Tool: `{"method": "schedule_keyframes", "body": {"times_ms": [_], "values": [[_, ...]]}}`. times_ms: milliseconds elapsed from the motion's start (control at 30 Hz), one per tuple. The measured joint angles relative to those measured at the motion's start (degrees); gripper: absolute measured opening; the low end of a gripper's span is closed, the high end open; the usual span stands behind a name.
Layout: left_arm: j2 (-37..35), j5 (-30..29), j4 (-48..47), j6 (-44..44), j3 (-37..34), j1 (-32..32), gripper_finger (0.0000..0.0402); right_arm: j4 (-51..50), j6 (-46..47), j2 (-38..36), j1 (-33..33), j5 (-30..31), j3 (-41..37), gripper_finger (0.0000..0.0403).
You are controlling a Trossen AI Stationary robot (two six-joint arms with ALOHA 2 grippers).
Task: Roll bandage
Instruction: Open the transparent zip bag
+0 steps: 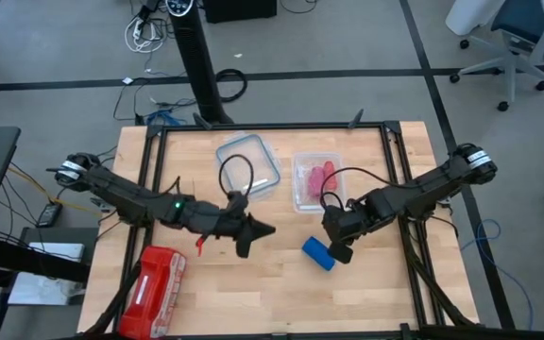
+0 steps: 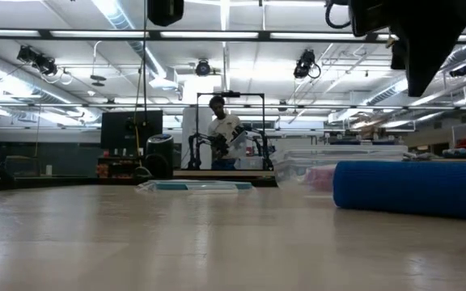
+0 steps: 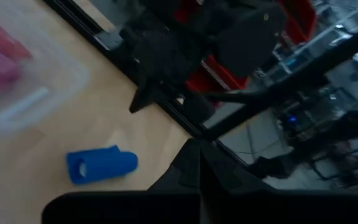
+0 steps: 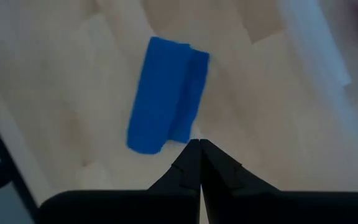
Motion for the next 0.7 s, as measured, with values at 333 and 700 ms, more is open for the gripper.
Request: {"method": "schedule_keyframes", "body": {"times_ms": [333, 700], "values": [[0.0, 15.21, -19.53, 8.01, 10.69, 10.86, 0.0001, 8.91, -7.42, 0.0, -12.23, 1.01, -0.12, 0.0006], [0.0, 37.45, -20.14, 19.37, 11.54, 23.78, 0.0001, 13.8, -10.7, 0.07, -24.66, -6.14, -0.12, 0.0062]]}}
